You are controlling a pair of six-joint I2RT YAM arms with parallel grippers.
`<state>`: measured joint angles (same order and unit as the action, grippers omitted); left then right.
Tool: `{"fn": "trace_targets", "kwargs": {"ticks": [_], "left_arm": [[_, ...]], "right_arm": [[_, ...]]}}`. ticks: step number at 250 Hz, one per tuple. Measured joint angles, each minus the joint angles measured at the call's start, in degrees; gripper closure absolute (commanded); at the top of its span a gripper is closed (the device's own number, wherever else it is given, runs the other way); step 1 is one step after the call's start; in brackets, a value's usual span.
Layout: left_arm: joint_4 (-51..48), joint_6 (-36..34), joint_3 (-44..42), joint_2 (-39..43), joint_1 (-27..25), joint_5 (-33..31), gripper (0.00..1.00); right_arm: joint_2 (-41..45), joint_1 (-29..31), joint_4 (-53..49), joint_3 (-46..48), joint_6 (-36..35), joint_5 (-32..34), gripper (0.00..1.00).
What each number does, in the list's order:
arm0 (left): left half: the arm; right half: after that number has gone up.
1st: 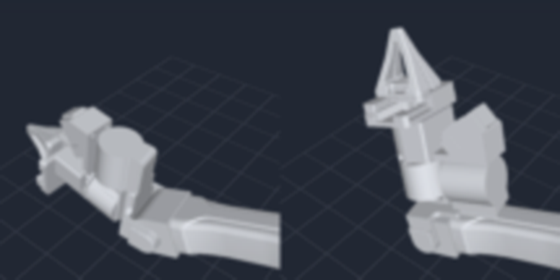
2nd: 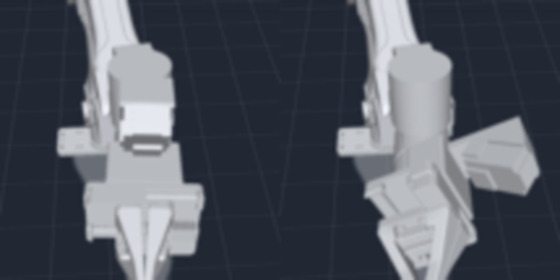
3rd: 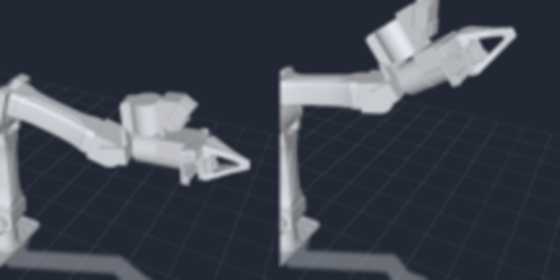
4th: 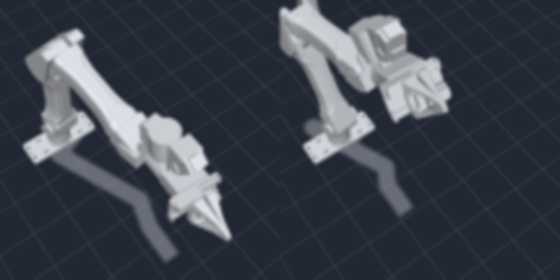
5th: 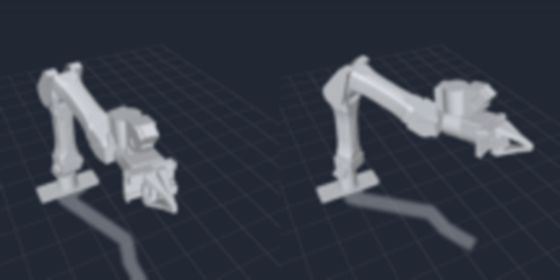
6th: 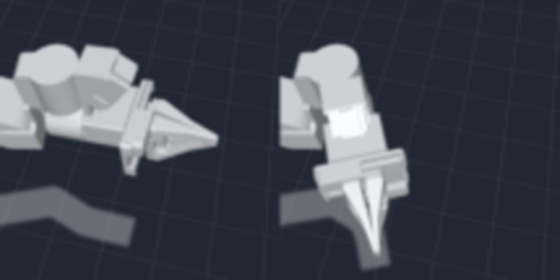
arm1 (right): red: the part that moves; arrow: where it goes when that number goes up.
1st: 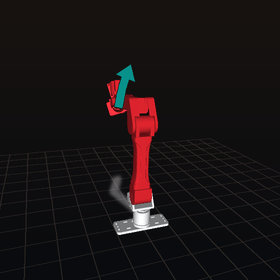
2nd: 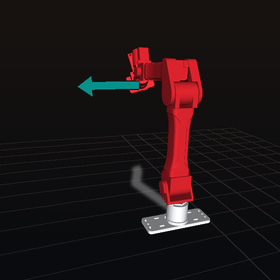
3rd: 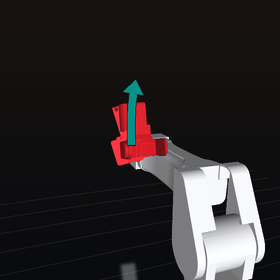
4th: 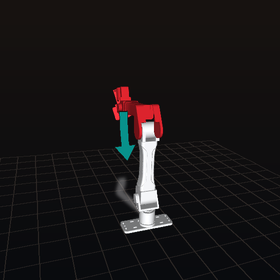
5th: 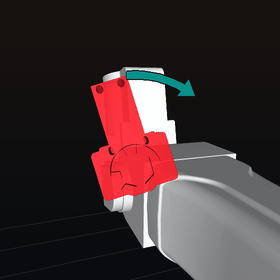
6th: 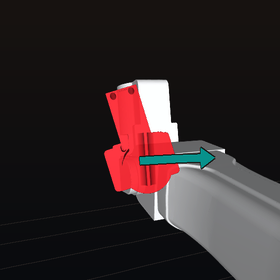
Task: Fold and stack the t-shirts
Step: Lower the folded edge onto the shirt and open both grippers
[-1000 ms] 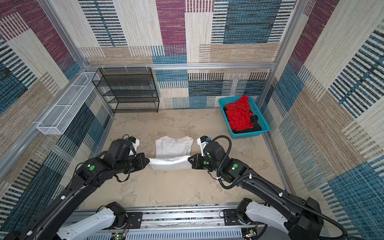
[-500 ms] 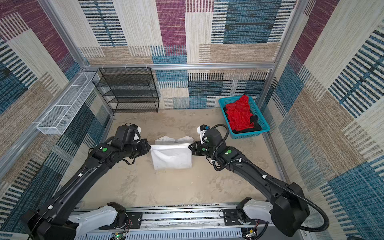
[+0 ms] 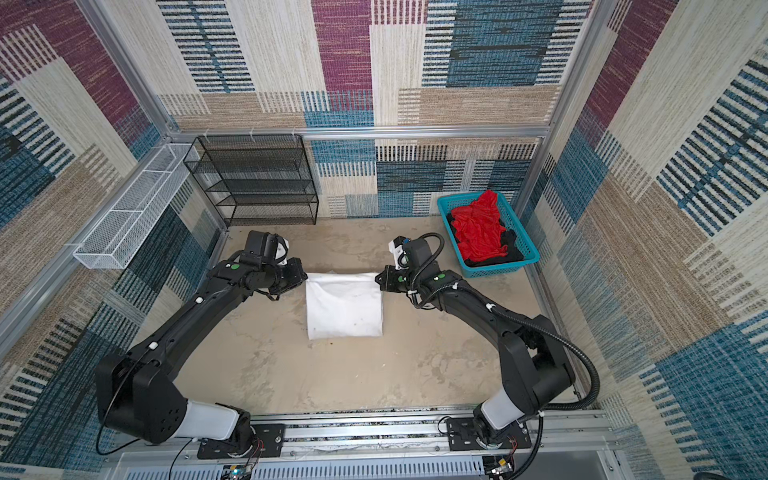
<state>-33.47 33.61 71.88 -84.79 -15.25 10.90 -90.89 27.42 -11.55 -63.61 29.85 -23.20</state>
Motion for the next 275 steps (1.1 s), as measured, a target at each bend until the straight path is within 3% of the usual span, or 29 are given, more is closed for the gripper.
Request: {"fn": "trace_targets", "kwargs": {"ticks": [46,68,95,108,134,171,220,275], "left_arm": [[2.75,-2.14,4.33,-8.98,2.14,2.29,1.00],[3.98,-3.80,6.78,-14.12,3.02,3.28,0.93],[6.36,-5.51,8.57,-18.47,3.74,3.96,0.76],[9.01,-6.54,7.82,-19.26,4.07,3.28,0.71],[15.47,-8.28,2.89,-18.78,4.61,2.58,0.64],[23.67,-8.66,-4.09,-18.84,4.90,4.00,0.63],[32.70,-8.02,-6.62,-20.46,4.98,8.33,0.66],[41.13,-3.91,-7.23,-24.41,4.98,12.33,0.68]], "right_arm": [[-7.96,-2.19,0.24,-4.72,-2.10,-0.81,1.00],[-12.02,-3.54,1.60,-6.43,-3.13,-1.55,0.68],[-16.22,-5.22,4.66,-7.15,-4.83,-2.89,0.44],[-17.07,-5.73,5.75,-7.13,-5.97,-2.67,0.38],[-17.79,-5.64,8.04,-7.28,-7.72,-2.56,0.39],[-20.00,-5.66,9.53,-7.63,-9.53,-2.93,0.45],[-23.19,-5.64,10.45,-8.98,-9.66,-4.33,0.53],[-26.01,-5.53,13.81,-11.67,-7.04,-7.58,0.55]]}}
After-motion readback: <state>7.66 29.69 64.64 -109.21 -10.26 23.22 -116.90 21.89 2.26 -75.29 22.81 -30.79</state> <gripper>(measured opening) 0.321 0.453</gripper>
